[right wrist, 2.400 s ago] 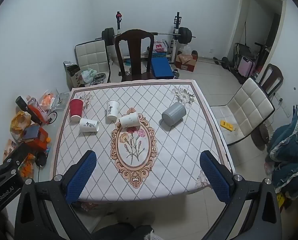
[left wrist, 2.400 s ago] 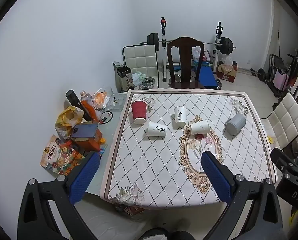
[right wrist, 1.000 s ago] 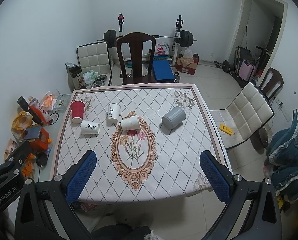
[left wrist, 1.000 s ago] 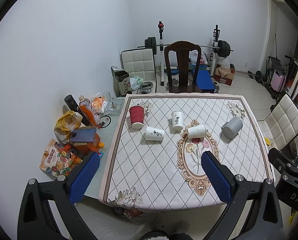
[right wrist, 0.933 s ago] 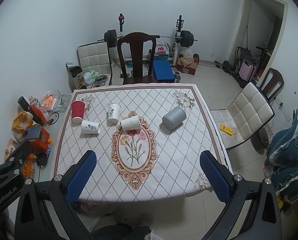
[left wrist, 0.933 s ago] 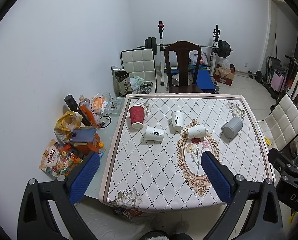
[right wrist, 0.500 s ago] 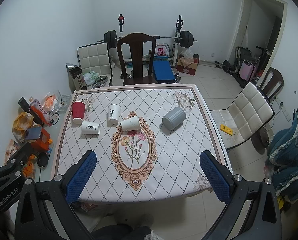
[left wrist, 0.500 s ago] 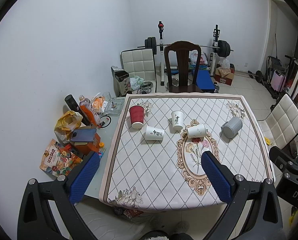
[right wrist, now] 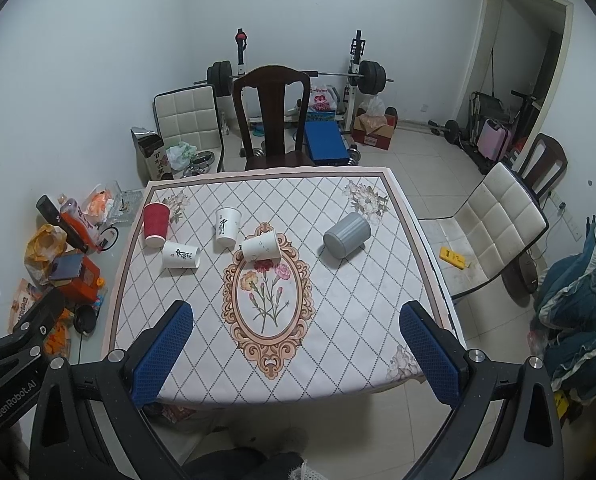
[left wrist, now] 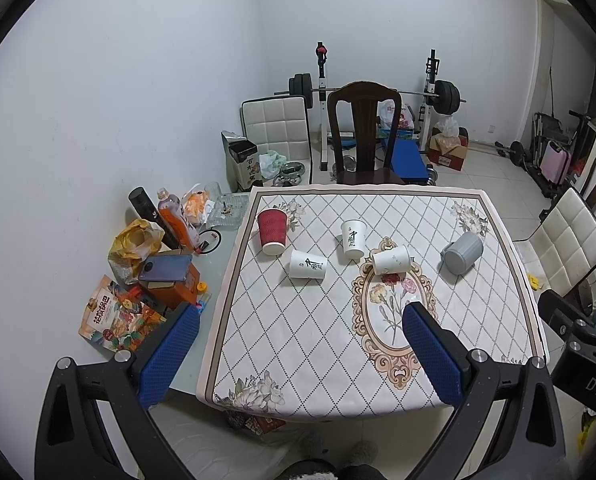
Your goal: Flip cup upright
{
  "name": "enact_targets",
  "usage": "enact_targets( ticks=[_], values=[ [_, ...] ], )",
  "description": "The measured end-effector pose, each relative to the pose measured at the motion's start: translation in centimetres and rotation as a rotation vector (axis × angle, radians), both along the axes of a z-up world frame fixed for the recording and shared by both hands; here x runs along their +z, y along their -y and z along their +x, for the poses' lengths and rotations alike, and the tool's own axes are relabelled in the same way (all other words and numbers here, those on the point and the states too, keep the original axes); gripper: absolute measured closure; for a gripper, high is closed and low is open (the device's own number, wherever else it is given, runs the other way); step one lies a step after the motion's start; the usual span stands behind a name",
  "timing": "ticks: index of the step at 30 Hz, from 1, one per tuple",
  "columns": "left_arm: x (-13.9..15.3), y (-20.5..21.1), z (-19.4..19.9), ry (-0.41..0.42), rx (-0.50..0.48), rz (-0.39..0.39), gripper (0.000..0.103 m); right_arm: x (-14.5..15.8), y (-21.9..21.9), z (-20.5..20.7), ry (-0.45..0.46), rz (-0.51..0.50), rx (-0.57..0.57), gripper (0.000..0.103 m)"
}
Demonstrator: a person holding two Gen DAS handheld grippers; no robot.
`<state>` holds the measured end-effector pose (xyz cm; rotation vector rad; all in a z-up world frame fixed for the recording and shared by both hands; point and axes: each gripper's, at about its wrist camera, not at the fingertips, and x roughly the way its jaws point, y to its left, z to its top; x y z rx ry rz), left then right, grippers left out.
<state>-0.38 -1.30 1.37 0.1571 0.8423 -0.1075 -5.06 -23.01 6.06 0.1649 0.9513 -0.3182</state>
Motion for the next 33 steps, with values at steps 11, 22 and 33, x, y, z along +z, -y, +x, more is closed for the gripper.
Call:
enact_targets(
  ticks=[11, 22, 33],
  values=[
    [0.1, 0.2, -0.4, 0.0, 0.0, -0.003, 0.0, 0.2, 0.0, -0.1, 0.001, -0.001, 0.001, 0.0],
    [0.0, 0.3, -0.8, -0.003, -0.001, -0.007, 0.0, 0.1, 0.0, -0.2, 0.0, 0.0, 0.0, 0.0],
    [-2.1, 0.3, 0.5, -0.014, -0.016, -0.01, 0.0, -1.9, 0.8, 0.7, -0.015, 0.03, -0.056, 0.0]
  ],
)
